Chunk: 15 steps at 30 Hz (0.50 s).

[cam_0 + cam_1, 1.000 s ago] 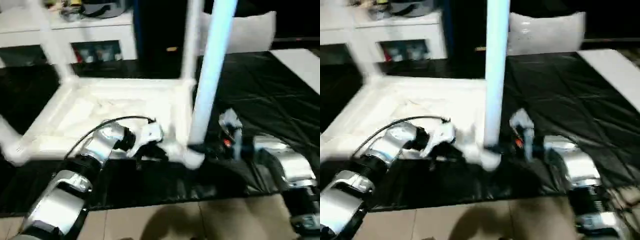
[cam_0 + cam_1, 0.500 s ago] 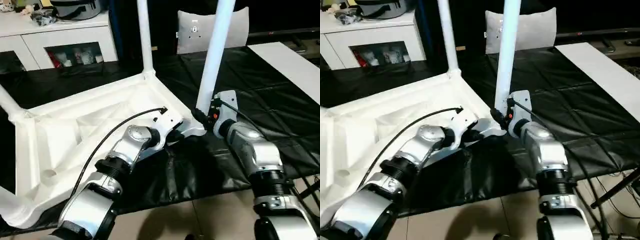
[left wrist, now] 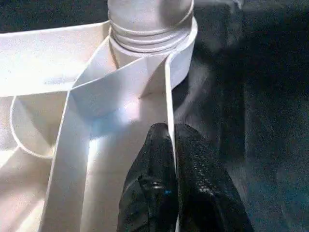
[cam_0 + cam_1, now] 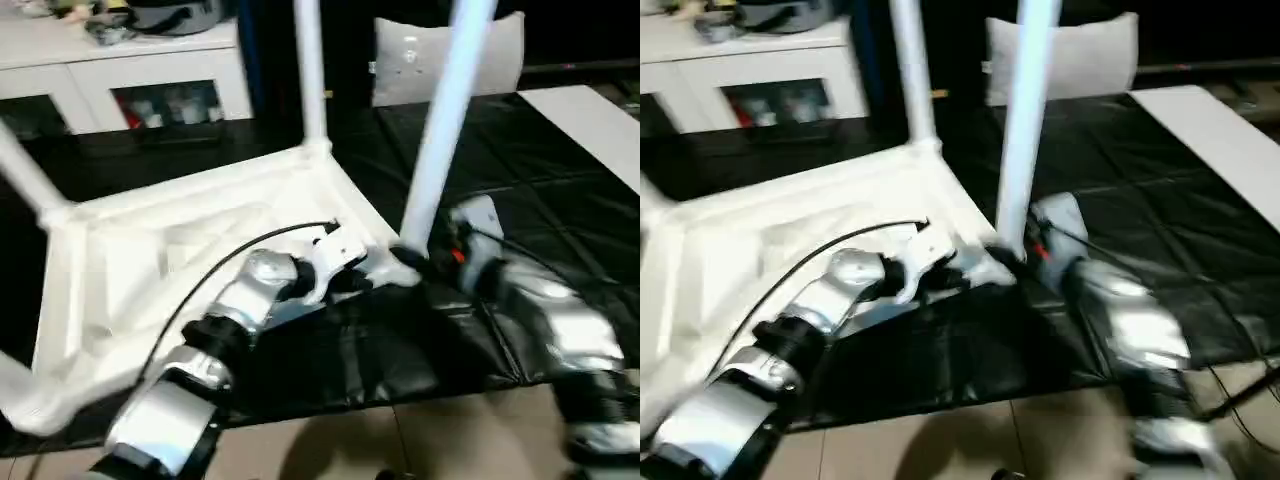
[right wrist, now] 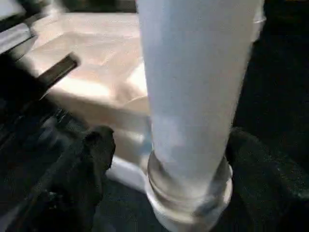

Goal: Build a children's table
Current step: Rotate leg to tighten

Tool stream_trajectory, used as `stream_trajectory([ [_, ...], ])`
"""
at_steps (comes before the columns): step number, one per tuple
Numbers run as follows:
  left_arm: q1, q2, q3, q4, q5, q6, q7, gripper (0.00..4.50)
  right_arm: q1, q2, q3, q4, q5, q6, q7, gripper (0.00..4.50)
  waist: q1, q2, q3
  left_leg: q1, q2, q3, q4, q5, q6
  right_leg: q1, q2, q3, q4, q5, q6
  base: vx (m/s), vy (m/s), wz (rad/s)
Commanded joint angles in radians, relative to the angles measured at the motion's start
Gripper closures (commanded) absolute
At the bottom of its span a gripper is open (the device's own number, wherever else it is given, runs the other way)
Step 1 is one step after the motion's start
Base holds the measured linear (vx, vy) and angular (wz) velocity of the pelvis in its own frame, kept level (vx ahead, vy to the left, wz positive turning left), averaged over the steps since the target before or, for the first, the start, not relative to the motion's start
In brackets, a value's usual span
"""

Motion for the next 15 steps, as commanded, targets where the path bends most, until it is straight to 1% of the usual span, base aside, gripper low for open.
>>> stream_trajectory([
  [1, 0.000, 0.023, -0.036, -0.042, 0.001, -0.055, -0.093, 4.50, 0.004, -0.036, 0.025, -0.031, 0.012, -0.019, 0.075, 0.18, 0.005, -0.024, -0.072, -0.006, 0.018, 0.001, -0.055, -0.090, 0.134, 0.076, -0.061, 0.056, -0.070, -0.367, -0.034, 0.000, 0.000, 0.00],
  [2, 0.005, 0.042, -0.049, -0.047, 0.000, -0.075, -0.137, 4.50, 0.009, -0.067, 0.034, -0.033, 0.014, -0.028, 0.118, 0.18, 0.008, -0.025, -0.071, -0.006, 0.019, 0.002, -0.056, -0.093, 0.135, 0.076, -0.061, 0.059, -0.070, -0.370, -0.032, 0.000, 0.000, 0.00],
  [3, 0.011, 0.059, -0.063, -0.052, -0.003, -0.108, -0.184, 4.50, 0.014, -0.093, 0.043, -0.036, 0.016, -0.035, 0.155, 0.18, 0.014, -0.026, -0.073, -0.006, 0.024, 0.001, -0.056, -0.088, 0.137, 0.075, -0.065, 0.062, -0.066, -0.362, -0.034, 0.000, 0.000, 0.00],
  [4, 0.014, 0.072, -0.071, -0.055, -0.007, -0.131, -0.225, 4.50, 0.018, -0.112, 0.051, -0.039, 0.019, -0.043, 0.182, 0.18, 0.015, -0.025, -0.073, -0.005, 0.024, 0.001, -0.055, -0.083, 0.137, 0.074, -0.063, 0.063, -0.064, -0.356, -0.035, 0.000, 0.000, 0.00],
  [5, 0.015, 0.075, -0.074, -0.055, -0.007, -0.136, -0.233, 4.50, 0.019, -0.115, 0.053, -0.039, 0.020, -0.046, 0.189, 0.18, 0.022, -0.025, -0.074, -0.002, 0.025, 0.003, -0.055, -0.078, 0.138, 0.071, -0.064, 0.065, -0.063, -0.352, -0.040, 0.000, 0.000, 0.00],
  [7, 0.021, 0.119, -0.106, -0.062, -0.008, -0.196, -0.349, 4.50, 0.030, -0.153, 0.077, -0.044, 0.028, -0.089, 0.287, 0.18, 0.031, -0.030, -0.073, -0.005, 0.026, 0.004, -0.056, -0.080, 0.143, 0.072, -0.066, 0.066, -0.059, -0.350, -0.044, 0.000, 0.000, 0.00],
  [8, 0.021, 0.131, -0.115, -0.062, -0.009, -0.214, -0.383, 4.50, 0.031, -0.161, 0.084, -0.045, 0.032, -0.094, 0.317, 0.18, 0.036, -0.027, -0.073, -0.004, 0.026, 0.004, -0.056, -0.082, 0.144, 0.071, -0.067, 0.067, -0.059, -0.353, -0.043, 0.000, 0.000, 0.00],
  [9, 0.022, 0.148, -0.130, -0.065, -0.011, -0.235, -0.434, 4.50, 0.029, -0.171, 0.099, -0.045, 0.037, -0.075, 0.355, 0.35, 0.041, -0.027, -0.073, -0.003, 0.028, 0.004, -0.056, -0.077, 0.142, 0.070, -0.067, 0.067, -0.058, -0.351, -0.047, 0.000, 0.000, 0.00],
  [11, 0.020, 0.153, -0.133, -0.066, -0.014, -0.237, -0.454, 4.50, 0.026, -0.175, 0.110, -0.044, 0.040, -0.070, 0.376, 0.35, 0.049, -0.028, -0.073, 0.000, 0.032, 0.005, -0.058, -0.073, 0.135, 0.068, -0.067, 0.069, -0.056, -0.348, -0.053, 0.000, 0.000, 0.00],
  [12, 0.017, 0.154, -0.134, -0.066, -0.017, -0.238, -0.462, 4.50, 0.023, -0.178, 0.121, -0.045, 0.045, -0.067, 0.398, 0.55, 0.051, -0.026, -0.073, -0.001, 0.033, 0.004, -0.058, -0.073, 0.132, 0.069, -0.069, 0.069, -0.055, -0.348, -0.057, 0.000, 0.000, 0.00],
  [13, 0.009, 0.152, -0.132, -0.061, -0.019, -0.244, -0.470, 4.50, 0.021, -0.183, 0.140, -0.053, 0.060, -0.060, 0.439, 0.55, 0.053, -0.028, -0.072, 0.000, 0.033, 0.005, -0.058, -0.079, 0.130, 0.068, -0.068, 0.069, -0.056, -0.354, -0.057, 0.000, 0.000, 0.00],
  [14, 0.009, 0.152, -0.132, -0.061, -0.019, -0.244, -0.470, 4.50, 0.021, -0.183, 0.140, -0.053, 0.060, -0.060, 0.439, 0.62, 0.057, -0.029, -0.072, 0.000, 0.032, 0.005, -0.058, -0.079, 0.127, 0.070, -0.067, 0.069, -0.056, -0.358, -0.054, 0.000, 0.000, 0.00],
  [15, 0.001, 0.150, -0.135, -0.055, -0.021, -0.252, -0.481, 4.50, 0.016, -0.180, 0.153, -0.058, 0.069, -0.058, 0.464, 0.81, 0.059, -0.030, -0.071, 0.000, 0.030, 0.006, -0.058, -0.082, 0.124, 0.069, -0.068, 0.070, -0.058, -0.368, -0.050, 0.000, 0.000, 0.00],
])
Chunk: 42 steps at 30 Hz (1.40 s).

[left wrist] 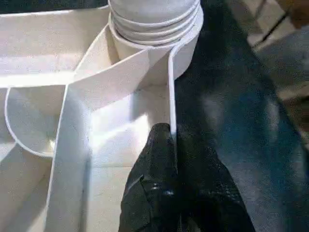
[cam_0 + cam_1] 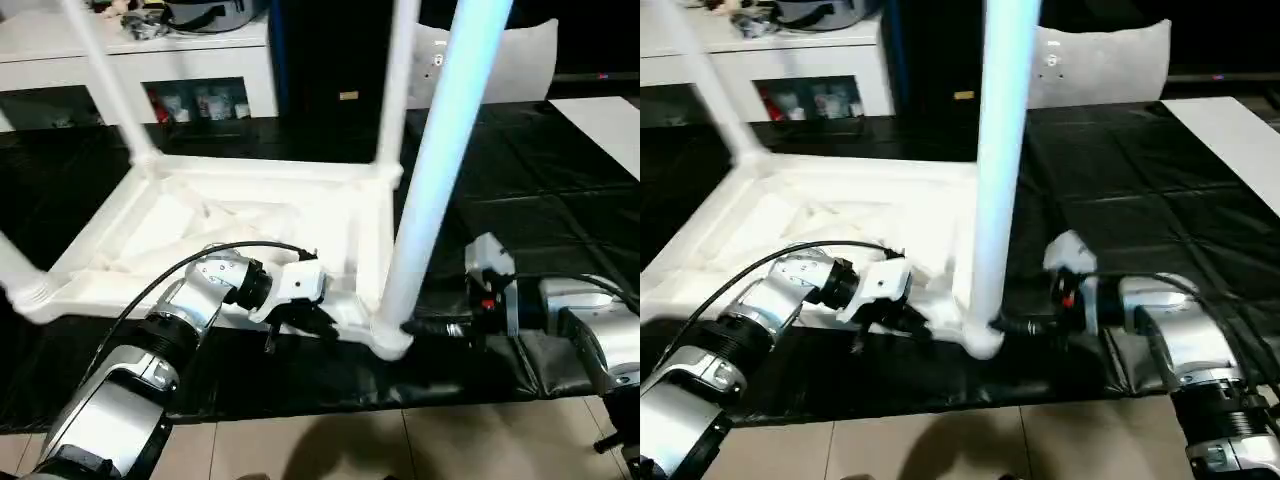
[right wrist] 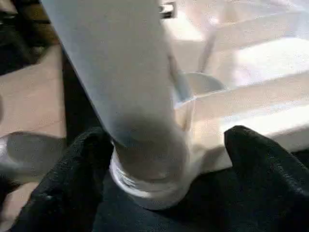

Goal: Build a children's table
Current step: Rotate leg to tighten

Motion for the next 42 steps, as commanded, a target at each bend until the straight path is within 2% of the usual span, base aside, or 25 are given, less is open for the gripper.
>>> stream_trajectory([
  [1, -0.020, -0.011, -0.037, -0.020, 0.005, -0.025, -0.039, 4.50, -0.021, -0.003, 0.015, -0.026, 0.019, 0.004, 0.034, 0.90, -0.002, -0.027, -0.072, -0.002, 0.031, 0.003, -0.061, -0.082, 0.123, 0.069, -0.067, 0.064, -0.059, -0.370, -0.049, 0.000, 0.000, 0.00],
  [8, -0.023, -0.016, -0.040, -0.015, -0.008, -0.040, -0.077, 4.50, -0.047, 0.022, 0.043, -0.005, 0.027, 0.015, 0.078, 1.39, 0.009, -0.025, -0.074, -0.001, 0.032, 0.004, -0.061, -0.071, 0.114, 0.067, -0.066, 0.065, -0.059, -0.367, -0.044, 0.000, 0.000, 0.00],
  [10, -0.022, -0.017, -0.038, -0.015, -0.007, -0.042, -0.083, 4.50, -0.051, 0.019, 0.052, -0.002, 0.034, 0.029, 0.092, 1.74, 0.009, -0.025, -0.076, -0.001, 0.032, 0.004, -0.060, -0.064, 0.116, 0.068, -0.066, 0.066, -0.057, -0.353, -0.045, 0.000, 0.000, 0.00],
  [14, -0.026, -0.015, -0.035, -0.002, -0.006, -0.048, -0.082, 4.50, -0.053, 0.013, 0.058, -0.006, 0.045, 0.056, 0.109, 1.81, 0.010, -0.025, -0.075, -0.002, 0.032, 0.003, -0.061, -0.064, 0.115, 0.069, -0.066, 0.065, -0.057, -0.354, -0.046, 0.000, 0.000, 0.00],
  [15, -0.026, -0.015, -0.034, 0.001, -0.008, -0.046, -0.080, 4.50, -0.052, 0.013, 0.058, -0.008, 0.048, 0.062, 0.111, 2.07, 0.011, -0.024, -0.075, -0.002, 0.031, 0.004, -0.060, -0.066, 0.114, 0.069, -0.066, 0.065, -0.058, -0.359, -0.045, 0.000, 0.000, 0.00],
  [17, -0.025, -0.017, -0.029, 0.003, -0.013, -0.040, -0.075, 4.50, -0.048, 0.016, 0.055, -0.015, 0.056, 0.076, 0.110, 2.23, 0.010, -0.024, -0.075, -0.002, 0.031, 0.004, -0.060, -0.066, 0.108, 0.069, -0.066, 0.065, -0.059, -0.367, -0.039, 0.000, 0.000, 0.00],
  [19, -0.024, -0.028, -0.008, 0.000, -0.026, -0.003, -0.044, 4.50, -0.036, 0.037, 0.039, -0.048, 0.084, 0.124, 0.079, 2.30, 0.010, -0.021, -0.074, 0.000, 0.030, 0.005, -0.061, -0.073, 0.105, 0.068, -0.065, 0.064, -0.062, -0.376, -0.036, 0.000, 0.000, 0.00],
  [20, -0.024, -0.030, -0.006, 0.000, -0.026, 0.002, -0.039, 4.50, -0.035, 0.041, 0.036, -0.053, 0.089, 0.131, 0.072, 2.34, 0.008, -0.023, -0.073, -0.001, 0.030, 0.004, -0.061, -0.073, 0.103, 0.069, -0.064, 0.063, -0.063, -0.379, -0.033, 0.000, 0.000, 0.00],
  [21, -0.031, -0.057, 0.020, 0.004, -0.029, 0.077, 0.038, 4.50, -0.023, 0.089, 0.009, -0.097, 0.119, 0.203, -0.022, 2.36, 0.008, -0.023, -0.072, 0.000, 0.028, 0.005, -0.062, -0.076, 0.097, 0.069, -0.064, 0.062, -0.066, -0.392, -0.027, 0.000, 0.000, 0.00],
  [23, -0.033, -0.064, 0.026, 0.005, -0.030, 0.091, 0.056, 4.50, -0.021, 0.101, 0.005, -0.106, 0.120, 0.215, -0.047, 2.36, 0.004, -0.022, -0.070, 0.001, 0.028, 0.005, -0.063, -0.079, 0.086, 0.068, -0.062, 0.061, -0.070, -0.409, -0.019, 0.000, 0.000, 0.00],
  [24, -0.037, -0.077, 0.034, 0.004, -0.029, 0.125, 0.092, 4.50, -0.023, 0.130, -0.002, -0.107, 0.101, 0.225, -0.113, 2.36, -0.001, -0.024, -0.068, 0.002, 0.018, 0.008, -0.061, -0.102, 0.074, 0.067, -0.060, 0.053, -0.080, -0.458, 0.005, 0.000, 0.000, 0.00],
  [27, -0.045, -0.102, 0.048, 0.007, -0.021, 0.165, 0.168, 4.50, -0.038, 0.185, -0.015, -0.086, 0.059, 0.241, -0.239, 2.37, -0.015, -0.020, -0.066, 0.004, 0.014, 0.008, -0.060, -0.123, 0.061, 0.064, -0.058, 0.044, -0.091, -0.498, 0.026, 0.000, 0.000, 0.00],
  [28, -0.055, -0.130, 0.067, 0.015, -0.022, 0.211, 0.245, 4.50, -0.056, 0.233, -0.031, -0.060, 0.030, 0.256, -0.341, 2.37, -0.028, -0.021, -0.065, -0.002, 0.011, 0.005, -0.059, -0.129, 0.055, 0.068, -0.055, 0.039, -0.092, -0.502, 0.038, 0.000, 0.000, 0.00],
  [29, -0.058, -0.137, 0.071, 0.017, -0.023, 0.221, 0.262, 4.50, -0.060, 0.243, -0.035, -0.054, 0.024, 0.259, -0.362, 2.37, -0.036, -0.020, -0.064, -0.002, 0.010, 0.005, -0.058, -0.135, 0.052, 0.067, -0.053, 0.037, -0.095, -0.506, 0.043, 0.000, 0.000, 0.00],
  [30, -0.076, -0.183, 0.098, 0.037, -0.023, 0.267, 0.375, 4.50, -0.096, 0.308, -0.060, 0.001, -0.018, 0.266, -0.507, 2.37, -0.063, -0.015, -0.064, -0.002, 0.006, 0.004, -0.053, -0.154, 0.042, 0.065, -0.051, 0.026, -0.102, -0.522, 0.054, 0.000, 0.000, 0.00],
  [31, -0.082, -0.204, 0.112, 0.042, -0.020, 0.286, 0.424, 4.50, -0.111, 0.337, -0.076, 0.019, -0.029, 0.281, -0.572, 2.38, -0.072, -0.015, -0.064, -0.002, 0.005, 0.002, -0.052, -0.162, 0.041, 0.067, -0.051, 0.021, -0.106, -0.525, 0.055, 0.000, 0.000, 0.00],
  [32, -0.088, -0.219, 0.121, 0.048, -0.020, 0.296, 0.458, 4.50, -0.122, 0.354, -0.084, 0.034, -0.038, 0.282, -0.612, 2.38, -0.092, -0.016, -0.065, -0.009, 0.006, -0.003, -0.052, -0.168, 0.046, 0.074, -0.051, 0.017, -0.107, -0.516, 0.063, 0.000, 0.000, 0.00],
  [33, -0.100, -0.254, 0.144, 0.064, -0.021, 0.317, 0.538, 4.50, -0.148, 0.391, -0.101, 0.072, -0.061, 0.281, -0.705, 2.38, -0.105, -0.012, -0.067, -0.005, 0.004, -0.003, -0.050, -0.167, 0.052, 0.070, -0.051, 0.018, -0.108, -0.501, 0.055, 0.000, 0.000, 0.00],
  [34, -0.106, -0.268, 0.151, 0.070, -0.020, 0.320, 0.572, 4.50, -0.161, 0.407, -0.109, 0.093, -0.067, 0.278, -0.739, 2.38, -0.112, -0.012, -0.068, -0.007, 0.004, -0.005, -0.050, -0.166, 0.057, 0.074, -0.052, 0.018, -0.109, -0.492, 0.049, 0.000, 0.000, 0.00],
  [35, -0.113, -0.282, 0.159, 0.078, -0.017, 0.320, 0.616, 4.50, -0.174, 0.421, -0.119, 0.116, -0.068, 0.274, -0.773, 2.38, -0.122, -0.017, -0.072, -0.013, 0.003, -0.007, -0.051, -0.153, 0.072, 0.079, -0.053, 0.020, -0.105, -0.461, 0.040, 0.000, 0.000, 0.00],
  [36, -0.127, -0.315, 0.170, 0.087, -0.012, 0.319, 0.695, 4.50, -0.198, 0.446, -0.123, 0.167, -0.094, 0.229, -0.846, 2.38, -0.129, -0.016, -0.073, -0.018, 0.001, -0.007, -0.050, -0.134, 0.085, 0.081, -0.054, 0.023, -0.099, -0.435, 0.027, 0.000, 0.000, 0.00],
  [37, -0.127, -0.315, 0.170, 0.087, -0.012, 0.319, 0.695, 4.50, -0.198, 0.446, -0.123, 0.167, -0.094, 0.229, -0.846, 2.38, -0.129, -0.015, -0.077, -0.019, 0.001, -0.006, -0.049, -0.119, 0.092, 0.081, -0.055, 0.026, -0.096, -0.416, 0.018, 0.000, 0.000, 0.00],
  [38, -0.131, -0.325, 0.174, 0.089, -0.010, 0.320, 0.719, 4.50, -0.204, 0.452, -0.123, 0.181, -0.104, 0.214, -0.865, 2.04, -0.130, -0.019, -0.078, -0.019, 0.003, -0.007, -0.050, -0.107, 0.098, 0.080, -0.056, 0.030, -0.092, -0.399, 0.009, 0.000, 0.000, 0.00],
  [39, -0.135, -0.334, 0.176, 0.090, -0.006, 0.318, 0.741, 4.50, -0.208, 0.461, -0.126, 0.192, -0.115, 0.192, -0.876, 1.84, -0.128, -0.023, -0.077, -0.019, 0.001, -0.004, -0.051, -0.083, 0.121, 0.079, -0.055, 0.036, -0.085, -0.365, -0.018, 0.000, 0.000, 0.00],
  [42, -0.137, -0.335, 0.178, 0.090, 0.009, 0.316, 0.753, 4.50, -0.204, 0.484, -0.142, 0.188, -0.115, 0.165, -0.872, 1.63, -0.116, -0.021, -0.083, -0.023, 0.006, -0.006, -0.050, -0.029, 0.151, 0.084, -0.059, 0.043, -0.070, -0.305, -0.037, 0.000, 0.000, 0.00],
])
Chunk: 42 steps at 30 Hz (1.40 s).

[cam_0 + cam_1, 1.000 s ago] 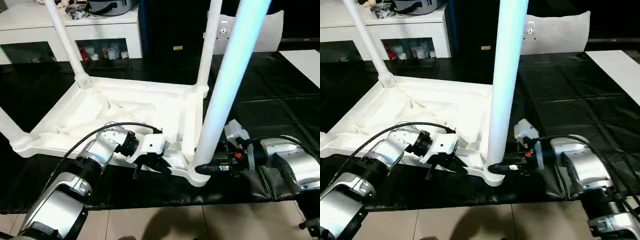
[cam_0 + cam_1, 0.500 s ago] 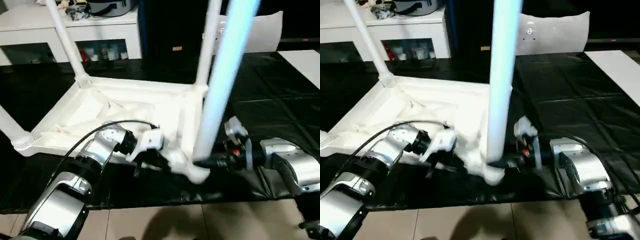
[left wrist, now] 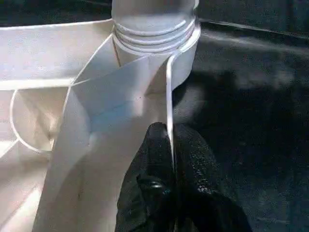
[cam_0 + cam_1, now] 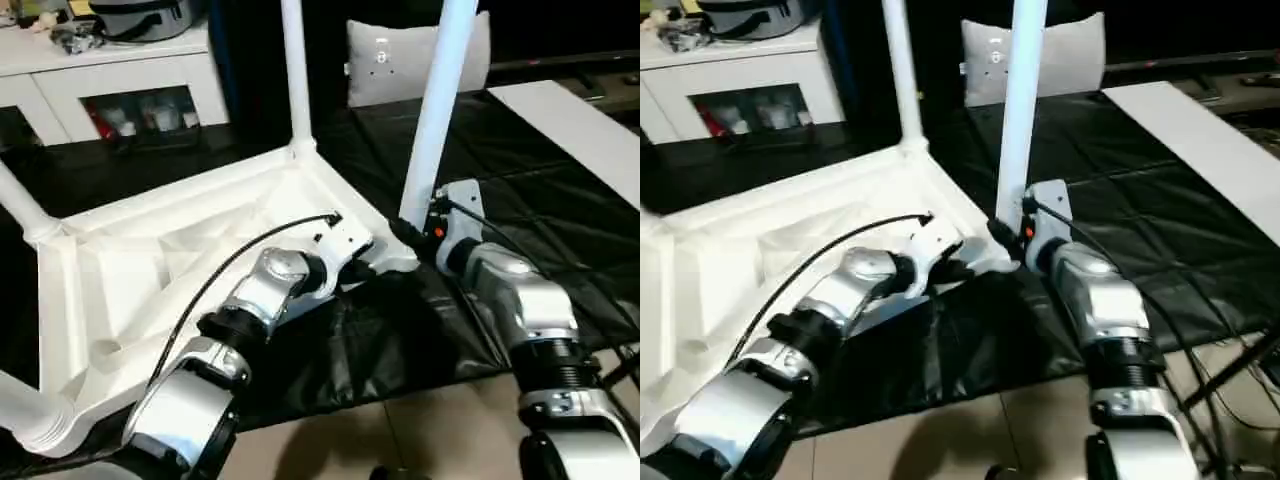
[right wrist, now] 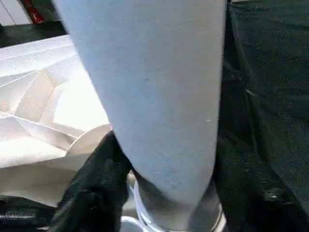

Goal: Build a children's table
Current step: Rotate leg to tighten

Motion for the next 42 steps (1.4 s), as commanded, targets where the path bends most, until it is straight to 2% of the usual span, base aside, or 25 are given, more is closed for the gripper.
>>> stream_trajectory([
  [1, -0.042, -0.033, 0.019, -0.034, -0.009, -0.042, 0.023, 4.50, 0.006, 0.062, 0.059, 0.008, 0.015, 0.008, 0.046, 1.63, 0.011, -0.024, -0.080, -0.018, 0.007, -0.002, -0.046, -0.018, 0.156, 0.082, -0.060, 0.054, -0.057, -0.297, -0.043, 0.000, 0.000, 0.00],
  [2, -0.039, -0.022, 0.013, -0.032, 0.000, -0.049, 0.017, 4.50, 0.015, 0.058, 0.061, 0.000, 0.015, -0.012, 0.060, 1.31, 0.014, -0.023, -0.082, -0.018, 0.012, -0.005, -0.045, 0.006, 0.165, 0.083, -0.061, 0.056, -0.050, -0.265, -0.052, 0.000, 0.000, 0.00],
  [3, -0.037, -0.013, 0.009, -0.031, 0.003, -0.057, 0.007, 4.50, 0.021, 0.051, 0.060, -0.008, 0.019, -0.023, 0.071, 1.24, 0.016, -0.022, -0.081, -0.016, 0.016, -0.006, -0.045, 0.019, 0.172, 0.081, -0.063, 0.058, -0.047, -0.247, -0.064, 0.000, 0.000, 0.00],
  [5, -0.032, 0.001, 0.004, -0.031, 0.004, -0.077, -0.015, 4.50, 0.030, 0.038, 0.056, -0.016, 0.027, -0.039, 0.088, 1.17, 0.017, -0.021, -0.080, -0.016, 0.016, -0.005, -0.045, 0.011, 0.178, 0.082, -0.064, 0.059, -0.046, -0.242, -0.075, 0.000, 0.000, 0.00],
  [7, -0.026, 0.014, -0.004, -0.033, 0.003, -0.092, -0.034, 4.50, 0.038, 0.022, 0.055, -0.018, 0.037, -0.063, 0.111, 0.87, 0.018, -0.021, -0.078, -0.013, 0.015, -0.003, -0.046, -0.013, 0.174, 0.082, -0.065, 0.060, -0.049, -0.262, -0.080, 0.000, 0.000, 0.00],
  [8, -0.023, 0.019, -0.008, -0.034, 0.003, -0.097, -0.040, 4.50, 0.041, 0.016, 0.057, -0.019, 0.038, -0.072, 0.125, 0.78, 0.018, -0.021, -0.078, -0.013, 0.015, -0.003, -0.046, -0.013, 0.174, 0.082, -0.065, 0.060, -0.049, -0.262, -0.080, 0.000, 0.000, 0.00],
  [9, -0.013, 0.040, -0.019, -0.037, 0.004, -0.118, -0.074, 4.50, 0.064, -0.019, 0.067, -0.040, 0.046, -0.090, 0.191, 0.78, 0.021, -0.016, -0.076, -0.012, 0.014, -0.001, -0.046, -0.031, 0.164, 0.080, -0.064, 0.061, -0.052, -0.284, -0.077, 0.000, 0.000, 0.00],
  [10, -0.010, 0.045, -0.020, -0.038, 0.004, -0.123, -0.083, 4.50, 0.069, -0.027, 0.070, -0.045, 0.048, -0.094, 0.207, 0.75, 0.025, -0.016, -0.076, -0.010, 0.014, -0.001, -0.047, -0.039, 0.163, 0.080, -0.063, 0.060, -0.054, -0.291, -0.073, 0.000, 0.000, 0.00],
  [12, 0.010, 0.093, -0.035, -0.038, 0.008, -0.174, -0.173, 4.50, 0.120, -0.115, 0.090, -0.097, 0.070, -0.124, 0.362, 0.45, 0.038, -0.020, -0.076, -0.010, 0.015, 0.001, -0.047, -0.047, 0.171, 0.081, -0.062, 0.064, -0.052, -0.287, -0.062, 0.000, 0.000, 0.00],
  [14, 0.013, 0.106, -0.040, -0.036, 0.009, -0.192, -0.202, 4.50, 0.131, -0.141, 0.098, -0.111, 0.072, -0.129, 0.407, 0.33, 0.042, -0.019, -0.075, -0.010, 0.016, 0.001, -0.048, -0.057, 0.173, 0.081, -0.062, 0.063, -0.051, -0.293, -0.063, 0.000, 0.000, 0.00],
  [15, 0.021, 0.131, -0.054, -0.033, 0.006, -0.227, -0.270, 4.50, 0.151, -0.193, 0.116, -0.135, 0.077, -0.125, 0.487, 0.14, 0.049, -0.019, -0.074, -0.008, 0.019, -0.001, -0.048, -0.060, 0.162, 0.078, -0.061, 0.062, -0.052, -0.307, -0.061, 0.000, 0.000, 0.00],
  [17, 0.032, 0.156, -0.073, -0.037, 0.002, -0.270, -0.347, 4.50, 0.169, -0.241, 0.132, -0.154, 0.087, -0.128, 0.567, 0.05, 0.057, -0.018, -0.072, -0.008, 0.020, 0.001, -0.049, -0.076, 0.155, 0.078, -0.060, 0.062, -0.054, -0.327, -0.054, 0.000, 0.000, 0.00],
  [19, 0.044, 0.180, -0.092, -0.046, -0.005, -0.297, -0.426, 4.50, 0.180, -0.281, 0.140, -0.164, 0.095, -0.135, 0.630, 0.05, 0.067, -0.017, -0.071, -0.003, 0.021, 0.004, -0.051, -0.103, 0.145, 0.076, -0.062, 0.062, -0.059, -0.361, -0.044, 0.000, 0.000, 0.00],
  [22, 0.050, 0.212, -0.119, -0.048, -0.005, -0.352, -0.525, 4.50, 0.186, -0.319, 0.142, -0.163, 0.111, -0.166, 0.703, 0.05, 0.074, -0.017, -0.072, -0.002, 0.023, 0.004, -0.051, -0.110, 0.136, 0.072, -0.063, 0.064, -0.058, -0.363, -0.044, 0.000, 0.000, 0.00],
  [23, 0.053, 0.228, -0.132, -0.051, -0.009, -0.366, -0.586, 4.50, 0.191, -0.341, 0.146, -0.166, 0.137, -0.171, 0.772, 0.05, 0.080, -0.017, -0.073, -0.002, 0.024, 0.004, -0.052, -0.107, 0.134, 0.073, -0.063, 0.064, -0.056, -0.359, -0.048, 0.000, 0.000, 0.00],
  [26, 0.054, 0.237, -0.139, -0.053, -0.015, -0.368, -0.637, 4.50, 0.196, -0.364, 0.161, -0.171, 0.142, -0.172, 0.824, 0.05, 0.097, -0.019, -0.074, 0.000, 0.031, 0.003, -0.052, -0.089, 0.135, 0.071, -0.066, 0.070, -0.048, -0.331, -0.063, 0.000, 0.000, 0.00],
  [27, 0.053, 0.246, -0.148, -0.052, -0.014, -0.377, -0.673, 4.50, 0.199, -0.382, 0.179, -0.176, 0.141, -0.170, 0.865, 0.31, 0.105, -0.019, -0.074, 0.000, 0.030, 0.005, -0.052, -0.082, 0.135, 0.070, -0.065, 0.070, -0.049, -0.331, -0.064, 0.000, 0.000, 0.00],
  [30, 0.051, 0.256, -0.158, -0.049, -0.020, -0.397, -0.733, 4.50, 0.199, -0.397, 0.199, -0.182, 0.154, -0.152, 0.916, 0.51, 0.117, -0.022, -0.074, 0.001, 0.031, 0.005, -0.053, -0.076, 0.132, 0.070, -0.067, 0.072, -0.046, -0.330, -0.066, 0.000, 0.000, 0.00],
  [32, 0.051, 0.259, -0.162, -0.049, -0.025, -0.403, -0.755, 4.50, 0.198, -0.404, 0.209, -0.185, 0.161, -0.140, 0.941, 0.76, 0.119, -0.021, -0.074, 0.002, 0.030, 0.006, -0.054, -0.081, 0.128, 0.070, -0.067, 0.071, -0.048, -0.342, -0.062, 0.000, 0.000, 0.00],
  [34, 0.049, 0.261, -0.164, -0.046, -0.028, -0.411, -0.772, 4.50, 0.197, -0.409, 0.216, -0.184, 0.166, -0.134, 0.963, 0.83, 0.122, -0.022, -0.073, 0.001, 0.029, 0.007, -0.053, -0.085, 0.124, 0.070, -0.067, 0.071, -0.050, -0.354, -0.056, 0.000, 0.000, 0.00],
  [36, 0.052, 0.267, -0.170, -0.051, -0.030, -0.413, -0.801, 4.50, 0.194, -0.419, 0.228, -0.195, 0.179, -0.127, 0.999, 1.19, 0.125, -0.023, -0.073, 0.003, 0.029, 0.007, -0.054, -0.089, 0.120, 0.070, -0.065, 0.070, -0.052, -0.366, -0.049, 0.000, 0.000, 0.00],
  [42, 0.055, 0.273, -0.172, -0.054, -0.026, -0.424, -0.820, 4.50, 0.191, -0.431, 0.243, -0.199, 0.178, -0.120, 1.025, 1.53, 0.130, -0.024, -0.073, 0.003, 0.029, 0.007, -0.055, -0.083, 0.111, 0.069, -0.065, 0.070, -0.051, -0.367, -0.043, 0.000, 0.000, 0.00],
])
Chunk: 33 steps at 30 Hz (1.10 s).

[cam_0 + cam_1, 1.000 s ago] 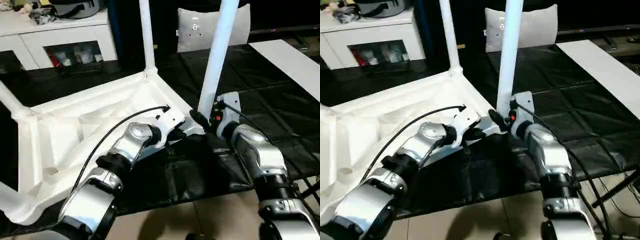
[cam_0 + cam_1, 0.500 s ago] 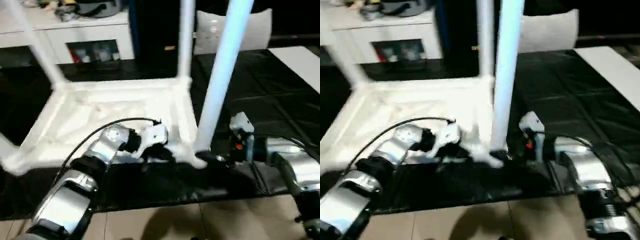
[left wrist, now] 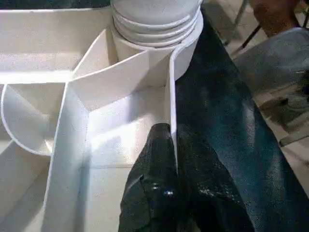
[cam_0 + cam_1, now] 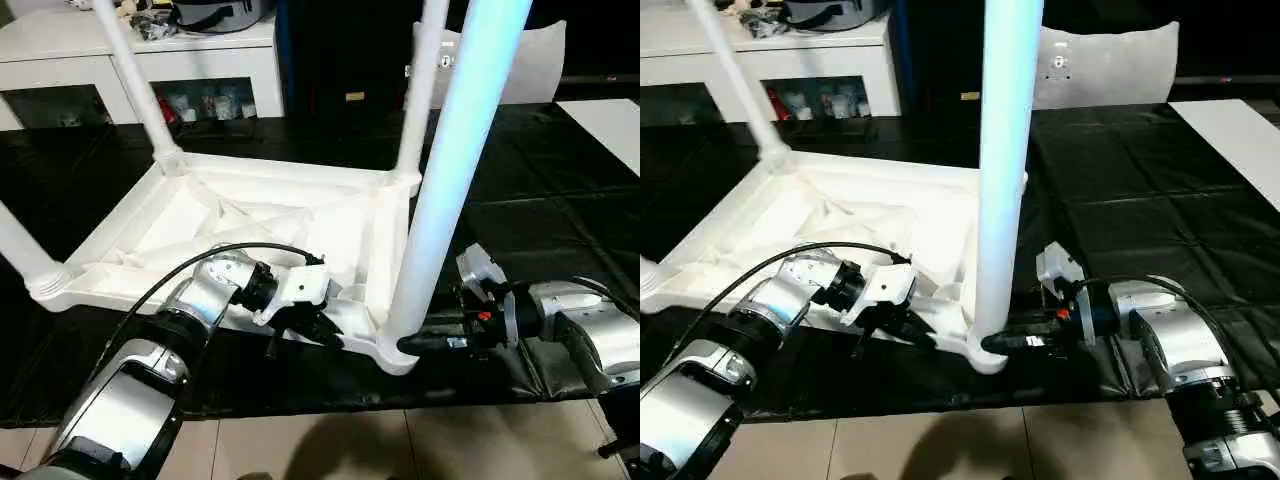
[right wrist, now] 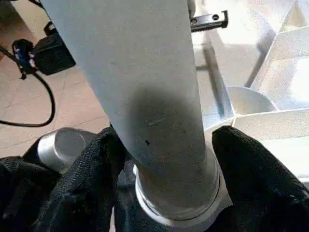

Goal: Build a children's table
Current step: Rotate leg to tighten

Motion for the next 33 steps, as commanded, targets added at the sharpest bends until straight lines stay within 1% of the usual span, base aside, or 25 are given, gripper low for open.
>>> stream_trajectory([
  [1, -0.003, 0.005, -0.024, -0.027, 0.011, -0.021, -0.034, 4.50, -0.010, -0.008, 0.005, -0.026, 0.012, 0.007, 0.020, 1.63, -0.004, -0.024, -0.074, -0.003, 0.028, 0.003, -0.061, -0.082, 0.111, 0.071, -0.064, 0.062, -0.062, -0.366, -0.039, 0.000, 0.000, 0.00],
  [2, -0.003, 0.005, -0.023, -0.027, 0.011, -0.021, -0.036, 4.50, -0.011, -0.008, 0.007, -0.028, 0.013, 0.012, 0.025, 1.69, -0.004, -0.026, -0.074, -0.003, 0.027, 0.003, -0.061, -0.080, 0.110, 0.071, -0.064, 0.062, -0.062, -0.370, -0.035, 0.000, 0.000, 0.00],
  [8, -0.005, 0.005, -0.013, -0.015, 0.015, -0.013, -0.011, 4.50, -0.005, 0.005, 0.013, -0.035, 0.020, 0.011, 0.018, 2.19, -0.004, -0.024, -0.073, -0.002, 0.027, 0.004, -0.061, -0.082, 0.107, 0.070, -0.063, 0.060, -0.066, -0.386, -0.024, 0.000, 0.000, 0.00],
  [9, -0.005, 0.004, -0.010, -0.015, 0.014, -0.005, -0.005, 4.50, -0.002, 0.008, 0.013, -0.041, 0.026, 0.016, 0.016, 2.29, -0.004, -0.026, -0.073, -0.003, 0.025, 0.004, -0.061, -0.084, 0.106, 0.070, -0.063, 0.059, -0.067, -0.390, -0.021, 0.000, 0.000, 0.00],
  [11, -0.005, 0.002, -0.005, -0.016, 0.012, 0.008, 0.007, 4.50, 0.004, 0.015, 0.009, -0.050, 0.037, 0.026, 0.012, 2.41, -0.004, -0.025, -0.072, -0.002, 0.025, 0.005, -0.061, -0.085, 0.105, 0.069, -0.062, 0.058, -0.069, -0.399, -0.018, 0.000, 0.000, 0.00],
  [14, -0.007, -0.007, 0.005, -0.018, 0.007, 0.036, 0.038, 4.50, 0.014, 0.033, -0.005, -0.069, 0.064, 0.047, -0.004, 2.46, -0.005, -0.026, -0.071, -0.003, 0.023, 0.006, -0.061, -0.093, 0.099, 0.070, -0.061, 0.056, -0.072, -0.419, -0.007, 0.000, 0.000, 0.00],
  [15, -0.012, -0.024, 0.023, -0.022, 0.000, 0.077, 0.091, 4.50, 0.023, 0.056, -0.023, -0.085, 0.079, 0.060, -0.041, 2.46, -0.004, -0.023, -0.068, 0.000, 0.023, 0.006, -0.062, -0.097, 0.094, 0.068, -0.061, 0.055, -0.078, -0.430, -0.003, 0.000, 0.000, 0.00],
  [16, -0.016, -0.043, 0.039, -0.030, -0.006, 0.117, 0.139, 4.50, 0.030, 0.081, -0.037, -0.099, 0.088, 0.082, -0.090, 2.48, -0.005, -0.022, -0.069, -0.001, 0.022, 0.006, -0.061, -0.100, 0.090, 0.069, -0.062, 0.054, -0.077, -0.435, -0.001, 0.000, 0.000, 0.00],
  [17, -0.019, -0.057, 0.050, -0.036, -0.010, 0.147, 0.174, 4.50, 0.034, 0.099, -0.047, -0.108, 0.093, 0.098, -0.127, 2.48, -0.008, -0.023, -0.067, 0.001, 0.021, 0.006, -0.062, -0.103, 0.079, 0.067, -0.060, 0.052, -0.081, -0.449, 0.006, 0.000, 0.000, 0.00],
  [18, -0.020, -0.078, 0.060, -0.051, -0.013, 0.192, 0.217, 4.50, 0.037, 0.129, -0.053, -0.116, 0.080, 0.123, -0.199, 2.49, -0.012, -0.022, -0.065, 0.002, 0.015, 0.007, -0.061, -0.123, 0.073, 0.068, -0.059, 0.045, -0.088, -0.481, 0.020, 0.000, 0.000, 0.00],
  [19, -0.020, -0.078, 0.060, -0.051, -0.013, 0.192, 0.217, 4.50, 0.037, 0.129, -0.053, -0.116, 0.080, 0.123, -0.199, 2.49, -0.018, -0.023, -0.064, 0.004, 0.012, 0.007, -0.060, -0.129, 0.067, 0.065, -0.057, 0.040, -0.095, -0.501, 0.032, 0.000, 0.000, 0.00],
  [20, -0.020, -0.078, 0.060, -0.051, -0.013, 0.192, 0.217, 4.50, 0.037, 0.129, -0.053, -0.116, 0.080, 0.123, -0.199, 2.49, -0.022, -0.023, -0.064, 0.003, 0.010, 0.007, -0.059, -0.135, 0.067, 0.067, -0.055, 0.037, -0.097, -0.508, 0.039, 0.000, 0.000, 0.00],
  [21, -0.025, -0.156, 0.078, -0.081, -0.011, 0.293, 0.352, 4.50, 0.007, 0.247, -0.067, -0.055, -0.011, 0.112, -0.447, 2.49, -0.033, -0.020, -0.062, 0.003, 0.014, 0.007, -0.060, -0.142, 0.060, 0.063, -0.055, 0.037, -0.098, -0.511, 0.042, 0.000, 0.000, 0.00],
  [22, -0.025, -0.156, 0.078, -0.081, -0.011, 0.293, 0.352, 4.50, 0.007, 0.247, -0.067, -0.055, -0.011, 0.112, -0.447, 2.49, -0.040, -0.017, -0.062, 0.002, 0.014, 0.003, -0.060, -0.140, 0.050, 0.064, -0.057, 0.033, -0.099, -0.511, 0.040, 0.000, 0.000, 0.00],
  [23, -0.031, -0.180, 0.085, -0.077, -0.010, 0.318, 0.393, 4.50, -0.011, 0.283, -0.079, -0.023, -0.032, 0.106, -0.518, 2.50, -0.058, -0.018, -0.063, -0.005, 0.009, -0.001, -0.059, -0.155, 0.042, 0.074, -0.055, 0.022, -0.104, -0.518, 0.056, 0.000, 0.000, 0.00],
  [24, -0.035, -0.194, 0.089, -0.074, -0.010, 0.333, 0.417, 4.50, -0.022, 0.303, -0.086, -0.005, -0.041, 0.105, -0.557, 2.50, -0.078, -0.018, -0.062, -0.005, 0.005, -0.001, -0.056, -0.169, 0.045, 0.071, -0.054, 0.019, -0.108, -0.518, 0.060, 0.000, 0.000, 0.00],
  [25, -0.040, -0.205, 0.092, -0.069, -0.008, 0.340, 0.442, 4.50, -0.031, 0.316, -0.090, 0.008, -0.049, 0.105, -0.585, 2.51, -0.085, -0.017, -0.063, -0.004, 0.002, -0.001, -0.055, -0.177, 0.051, 0.072, -0.052, 0.016, -0.112, -0.522, 0.064, 0.000, 0.000, 0.00],
  [26, -0.058, -0.242, 0.105, -0.046, -0.004, 0.359, 0.520, 4.50, -0.058, 0.357, -0.105, 0.052, -0.075, 0.103, -0.677, 2.51, -0.099, -0.016, -0.064, -0.006, 0.003, -0.001, -0.054, -0.181, 0.063, 0.074, -0.051, 0.017, -0.112, -0.511, 0.064, 0.000, 0.000, 0.00],
  [27, -0.066, -0.260, 0.113, -0.038, -0.001, 0.371, 0.558, 4.50, -0.070, 0.377, -0.113, 0.069, -0.089, 0.105, -0.721, 2.52, -0.110, -0.012, -0.065, -0.003, 0.003, -0.004, -0.053, -0.185, 0.069, 0.073, -0.051, 0.014, -0.116, -0.505, 0.055, 0.000, 0.000, 0.00],
  [28, -0.071, -0.273, 0.119, -0.032, 0.000, 0.376, 0.588, 4.50, -0.079, 0.391, -0.119, 0.083, -0.096, 0.106, -0.756, 2.52, -0.116, -0.014, -0.066, -0.004, 0.003, -0.003, -0.054, -0.183, 0.073, 0.073, -0.050, 0.016, -0.117, -0.499, 0.053, 0.000, 0.000, 0.00],
  [29, -0.087, -0.310, 0.138, -0.017, 0.001, 0.392, 0.677, 4.50, -0.104, 0.431, -0.139, 0.123, -0.116, 0.109, -0.857, 2.52, -0.124, -0.010, -0.065, -0.006, 0.002, -0.005, -0.055, -0.181, 0.079, 0.073, -0.050, 0.016, -0.116, -0.489, 0.043, 0.000, 0.000, 0.00],
  [30, -0.088, -0.313, 0.139, -0.016, 0.001, 0.393, 0.684, 4.50, -0.106, 0.434, -0.141, 0.126, -0.117, 0.110, -0.864, 2.52, -0.129, -0.010, -0.066, -0.001, 0.001, -0.005, -0.054, -0.185, 0.078, 0.072, -0.050, 0.014, -0.118, -0.490, 0.038, 0.000, 0.000, 0.00],
  [31, -0.090, -0.320, 0.143, -0.014, 0.001, 0.396, 0.703, 4.50, -0.112, 0.442, -0.145, 0.134, -0.120, 0.110, -0.885, 2.52, -0.130, -0.012, -0.068, 0.000, 0.000, -0.004, -0.054, -0.179, 0.082, 0.073, -0.051, 0.018, -0.115, -0.480, 0.033, 0.000, 0.000, 0.00],
  [32, -0.097, -0.338, 0.157, -0.011, 0.005, 0.400, 0.749, 4.50, -0.129, 0.464, -0.161, 0.167, -0.139, 0.090, -0.945, 2.52, -0.133, -0.008, -0.068, -0.009, 0.000, -0.007, -0.056, -0.164, 0.095, 0.080, -0.053, 0.021, -0.109, -0.453, 0.022, 0.000, 0.000, 0.00],
  [33, -0.101, -0.346, 0.163, -0.011, 0.010, 0.401, 0.772, 4.50, -0.140, 0.477, -0.171, 0.188, -0.151, 0.070, -0.977, 2.52, -0.137, -0.008, -0.069, -0.013, 0.005, -0.009, -0.056, -0.153, 0.097, 0.078, -0.054, 0.023, -0.105, -0.443, 0.016, 0.000, 0.000, 0.00],
])
